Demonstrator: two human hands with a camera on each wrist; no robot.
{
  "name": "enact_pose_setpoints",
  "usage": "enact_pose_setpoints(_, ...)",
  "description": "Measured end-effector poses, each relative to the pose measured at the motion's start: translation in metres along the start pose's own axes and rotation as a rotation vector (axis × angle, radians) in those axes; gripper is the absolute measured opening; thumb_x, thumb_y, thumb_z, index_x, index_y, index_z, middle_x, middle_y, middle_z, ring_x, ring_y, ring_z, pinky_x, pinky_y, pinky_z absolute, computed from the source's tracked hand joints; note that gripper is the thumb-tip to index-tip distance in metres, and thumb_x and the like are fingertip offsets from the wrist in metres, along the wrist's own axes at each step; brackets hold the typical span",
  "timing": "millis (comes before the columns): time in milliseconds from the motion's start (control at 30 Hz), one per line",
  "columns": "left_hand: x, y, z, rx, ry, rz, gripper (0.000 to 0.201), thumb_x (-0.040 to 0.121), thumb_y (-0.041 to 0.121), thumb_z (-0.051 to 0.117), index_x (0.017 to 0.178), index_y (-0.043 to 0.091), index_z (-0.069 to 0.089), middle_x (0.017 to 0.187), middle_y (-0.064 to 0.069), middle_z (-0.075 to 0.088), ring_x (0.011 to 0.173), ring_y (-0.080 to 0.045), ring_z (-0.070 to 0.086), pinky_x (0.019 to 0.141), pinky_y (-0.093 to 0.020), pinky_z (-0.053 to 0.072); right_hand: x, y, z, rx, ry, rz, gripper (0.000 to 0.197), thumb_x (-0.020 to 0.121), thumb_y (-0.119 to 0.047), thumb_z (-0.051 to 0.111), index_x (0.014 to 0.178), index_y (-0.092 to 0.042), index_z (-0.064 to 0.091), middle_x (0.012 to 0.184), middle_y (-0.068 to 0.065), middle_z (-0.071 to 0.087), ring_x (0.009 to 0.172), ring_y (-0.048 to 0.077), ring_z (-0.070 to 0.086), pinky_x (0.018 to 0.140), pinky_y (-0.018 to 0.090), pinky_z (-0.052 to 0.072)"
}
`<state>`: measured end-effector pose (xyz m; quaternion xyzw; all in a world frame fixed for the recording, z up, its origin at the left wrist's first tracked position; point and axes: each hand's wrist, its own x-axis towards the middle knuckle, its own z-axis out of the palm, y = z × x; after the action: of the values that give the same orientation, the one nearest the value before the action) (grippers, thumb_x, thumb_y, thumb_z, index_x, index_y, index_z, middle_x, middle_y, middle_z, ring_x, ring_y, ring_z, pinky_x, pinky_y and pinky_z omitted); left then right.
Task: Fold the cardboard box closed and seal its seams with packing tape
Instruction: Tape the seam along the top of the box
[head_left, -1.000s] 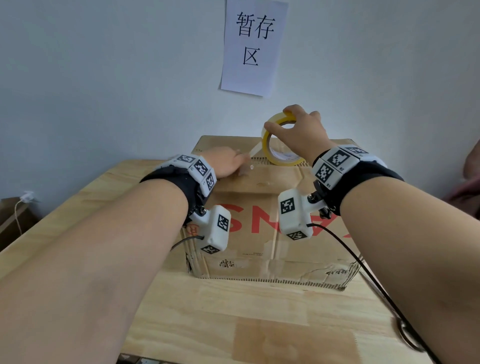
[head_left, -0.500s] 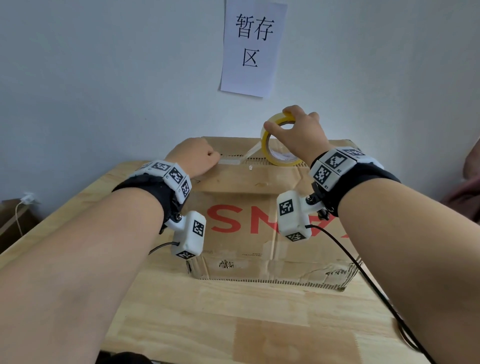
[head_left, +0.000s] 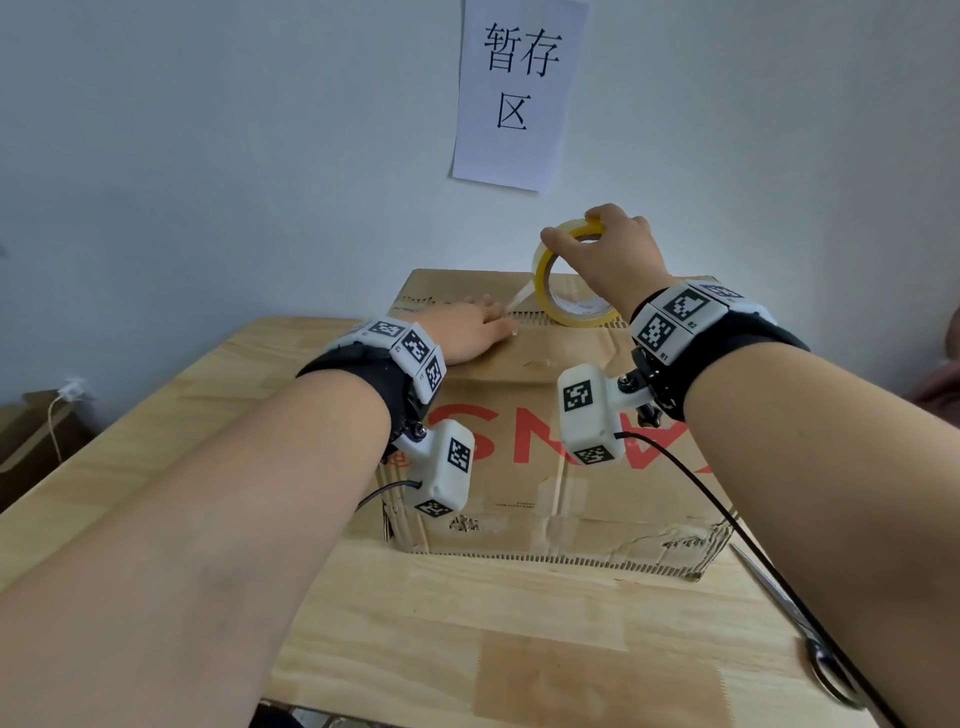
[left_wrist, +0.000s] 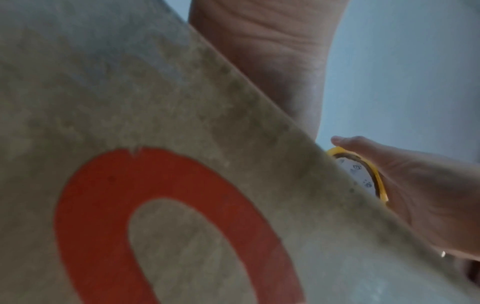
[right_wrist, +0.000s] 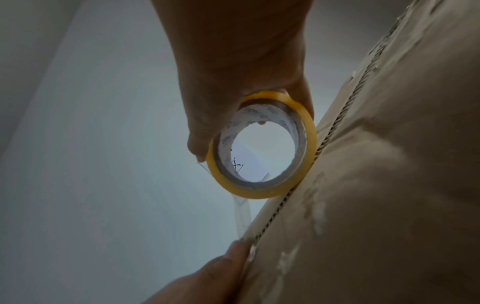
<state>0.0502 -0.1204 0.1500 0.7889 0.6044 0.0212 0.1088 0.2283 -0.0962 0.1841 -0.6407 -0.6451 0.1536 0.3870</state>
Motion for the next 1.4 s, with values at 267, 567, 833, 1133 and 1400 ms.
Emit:
enact_pose_setpoints(267,-0.003,0.004,-0.002,0.059,-0.067,-0.027,0.059,0.101,0.048,0.017,0.152,0.018,0.011,0.160,-0.003,0.001,0.147,-0.022,0.003,0.119,-0.041,0.005,-0.007,0.003,0.001,0.199,0.059,0.186,0.086,0.071,-0.069,0.064,0.123,-0.009,0.032,0.084,-0.001,0.045,0.076,0.014,0.052,0.057,0.029,0.040)
enact_pose_setpoints(567,-0.005,0.006,-0.001,0.076,-0.043,-0.028,0.059,0.101,0.047,0.018,0.152,0.018,0.008,0.160,-0.001,0.001,0.147,-0.018,0.003,0.118,-0.039,0.006,-0.005,-0.003,-0.023,0.028,0.069,0.070,0.083,0.064,-0.061,0.075,0.119,-0.015,0.034,0.112,0.008,0.051,0.091,0.024,0.056,0.066,0.033,0.046)
enact_pose_setpoints(833,0.004,0.011,-0.001,0.110,-0.060,-0.053,0.057,0.102,0.046,0.015,0.151,0.018,0.015,0.158,-0.010,0.012,0.146,-0.025,0.012,0.118,-0.041,0.011,-0.008,0.025,-0.024,-0.036,0.052,0.110,0.086,0.067,-0.067,0.068,0.133,-0.023,0.032,0.125,0.010,0.037,0.105,0.033,0.050,0.090,0.043,0.047)
enact_pose_setpoints(1133,0.005,0.035,0.001,0.180,-0.107,-0.079,0.067,0.089,0.068,0.000,0.149,0.039,0.013,0.155,-0.010,0.026,0.146,-0.031,0.010,0.115,-0.049,0.011,-0.012,0.029,-0.020,-0.022,0.029,0.058,0.071,0.080,-0.065,0.054,0.137,-0.028,0.030,0.126,0.008,0.036,0.097,0.028,0.053,0.082,0.036,0.045)
enact_pose_setpoints(1400,-0.017,0.002,-0.007,0.054,-0.025,-0.132,0.051,0.102,0.042,0.009,0.149,0.027,0.022,0.159,-0.010,0.011,0.144,-0.028,0.016,0.116,-0.045,0.016,-0.011,0.022,-0.022,-0.025,0.047,0.132,0.065,0.082,-0.058,0.054,0.135,-0.027,0.032,0.112,0.005,0.034,0.094,0.032,0.054,0.080,0.038,0.046)
